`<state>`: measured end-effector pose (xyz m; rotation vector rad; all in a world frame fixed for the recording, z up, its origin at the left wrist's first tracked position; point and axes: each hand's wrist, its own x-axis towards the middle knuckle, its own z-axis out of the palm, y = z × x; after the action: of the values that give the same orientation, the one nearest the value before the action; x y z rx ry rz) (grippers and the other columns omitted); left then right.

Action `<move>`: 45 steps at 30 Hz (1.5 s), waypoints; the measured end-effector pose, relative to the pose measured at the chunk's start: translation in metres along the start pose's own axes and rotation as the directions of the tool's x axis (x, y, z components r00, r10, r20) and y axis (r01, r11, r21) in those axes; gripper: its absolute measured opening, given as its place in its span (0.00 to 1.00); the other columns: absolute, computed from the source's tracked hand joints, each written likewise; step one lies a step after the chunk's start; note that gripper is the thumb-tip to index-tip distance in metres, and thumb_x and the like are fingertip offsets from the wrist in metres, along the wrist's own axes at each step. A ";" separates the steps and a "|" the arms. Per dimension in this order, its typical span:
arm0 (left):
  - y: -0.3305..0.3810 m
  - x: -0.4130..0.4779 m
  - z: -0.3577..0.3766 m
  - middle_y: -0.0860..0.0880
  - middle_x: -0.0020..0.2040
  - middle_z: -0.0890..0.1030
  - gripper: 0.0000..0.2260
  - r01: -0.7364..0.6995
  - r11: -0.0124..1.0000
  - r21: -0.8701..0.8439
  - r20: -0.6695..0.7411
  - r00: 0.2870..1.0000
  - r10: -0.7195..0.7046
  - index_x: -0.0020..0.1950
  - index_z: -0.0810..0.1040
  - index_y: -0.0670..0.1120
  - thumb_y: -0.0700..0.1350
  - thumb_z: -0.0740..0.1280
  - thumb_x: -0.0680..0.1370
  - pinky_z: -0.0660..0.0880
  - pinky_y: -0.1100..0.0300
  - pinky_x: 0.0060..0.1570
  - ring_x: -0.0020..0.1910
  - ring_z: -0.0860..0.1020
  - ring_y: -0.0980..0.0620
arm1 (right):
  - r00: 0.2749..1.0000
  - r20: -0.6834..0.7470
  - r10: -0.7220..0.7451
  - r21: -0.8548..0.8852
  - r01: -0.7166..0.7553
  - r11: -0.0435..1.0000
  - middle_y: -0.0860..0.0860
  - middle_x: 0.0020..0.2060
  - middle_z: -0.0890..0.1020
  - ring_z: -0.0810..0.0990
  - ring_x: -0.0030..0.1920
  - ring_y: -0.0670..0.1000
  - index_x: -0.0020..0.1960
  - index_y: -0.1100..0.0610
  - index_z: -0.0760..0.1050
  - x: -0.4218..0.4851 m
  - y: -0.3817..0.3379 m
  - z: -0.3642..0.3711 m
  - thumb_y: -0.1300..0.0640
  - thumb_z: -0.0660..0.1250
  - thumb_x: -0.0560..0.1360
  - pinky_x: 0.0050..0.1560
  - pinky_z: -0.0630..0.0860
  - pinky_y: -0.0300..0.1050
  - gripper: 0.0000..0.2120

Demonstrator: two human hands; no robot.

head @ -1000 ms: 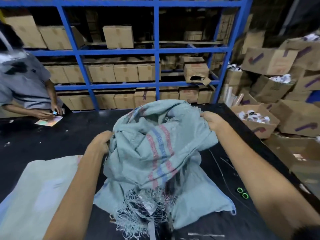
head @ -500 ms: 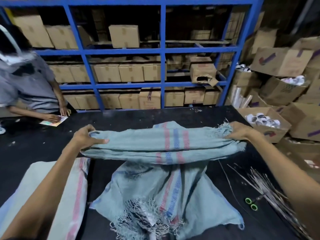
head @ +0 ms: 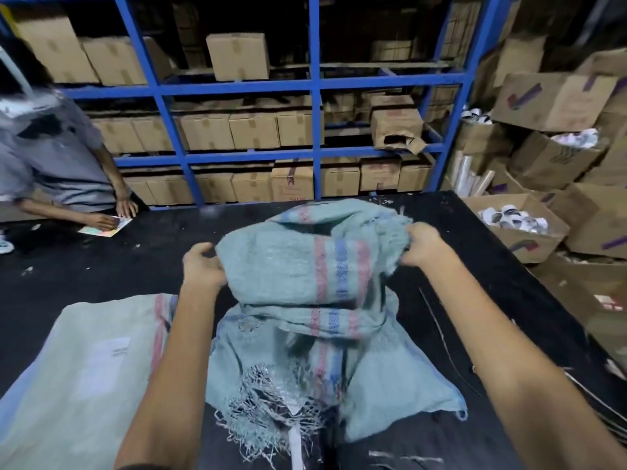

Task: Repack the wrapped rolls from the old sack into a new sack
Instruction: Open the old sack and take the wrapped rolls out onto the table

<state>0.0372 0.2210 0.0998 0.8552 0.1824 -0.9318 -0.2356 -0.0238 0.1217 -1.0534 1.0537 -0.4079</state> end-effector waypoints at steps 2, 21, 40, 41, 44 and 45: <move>0.026 -0.004 -0.028 0.42 0.44 0.85 0.19 0.013 0.997 -0.079 0.053 0.999 -0.008 0.47 0.81 0.40 0.42 0.71 0.57 0.75 0.54 0.46 0.45 0.82 0.44 | 1.000 -0.024 0.003 0.152 0.000 0.988 0.57 0.61 0.81 0.82 0.56 0.57 0.57 0.62 0.79 -0.014 -0.016 -0.035 0.62 0.65 0.76 0.54 0.78 0.46 0.11; -0.004 0.019 -0.034 0.38 0.43 0.81 0.06 0.060 0.475 0.878 -0.160 0.972 0.175 0.49 0.78 0.32 0.30 0.62 0.76 0.81 0.54 0.32 0.40 0.81 0.40 | 0.884 -0.383 -0.269 -0.576 -0.001 0.818 0.62 0.51 0.82 0.84 0.47 0.63 0.60 0.66 0.78 0.018 0.022 -0.011 0.55 0.71 0.75 0.49 0.80 0.55 0.18; 0.014 0.027 -0.080 0.42 0.48 0.78 0.19 0.070 -0.502 0.862 0.239 0.818 0.524 0.47 0.80 0.47 0.61 0.77 0.69 0.74 0.47 0.44 0.54 0.75 0.38 | 0.819 -0.213 -0.533 -0.918 0.020 0.396 0.62 0.61 0.80 0.76 0.63 0.63 0.64 0.59 0.78 0.010 0.023 -0.051 0.34 0.77 0.62 0.57 0.76 0.55 0.40; 0.005 0.029 -0.081 0.38 0.50 0.78 0.18 0.110 -0.518 0.848 0.243 0.788 0.566 0.47 0.82 0.44 0.58 0.75 0.72 0.75 0.45 0.47 0.56 0.74 0.37 | 0.768 -0.256 -0.587 -0.924 -0.015 0.383 0.62 0.58 0.81 0.76 0.61 0.64 0.61 0.58 0.80 0.005 0.028 -0.043 0.35 0.76 0.67 0.52 0.76 0.55 0.33; -0.009 0.023 -0.051 0.33 0.51 0.80 0.13 0.086 0.050 0.995 -0.099 0.895 0.435 0.50 0.79 0.34 0.46 0.69 0.80 0.76 0.48 0.50 0.51 0.79 0.37 | 0.744 -0.454 -0.490 -0.747 -0.018 0.664 0.62 0.52 0.82 0.80 0.55 0.65 0.56 0.60 0.81 0.007 0.035 -0.012 0.44 0.71 0.75 0.49 0.77 0.53 0.21; -0.012 0.017 -0.038 0.35 0.51 0.81 0.11 0.075 0.331 0.941 -0.162 0.957 0.242 0.53 0.78 0.34 0.42 0.66 0.82 0.76 0.47 0.52 0.47 0.79 0.39 | 0.802 -0.477 -0.358 -0.586 0.013 0.810 0.61 0.52 0.82 0.82 0.55 0.63 0.57 0.62 0.79 0.009 0.038 0.002 0.48 0.70 0.76 0.51 0.78 0.53 0.19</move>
<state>0.0460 0.2341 0.0591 2.1181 -0.2303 -0.7552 -0.2367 -0.0115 0.0850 -1.6386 1.6786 -0.6305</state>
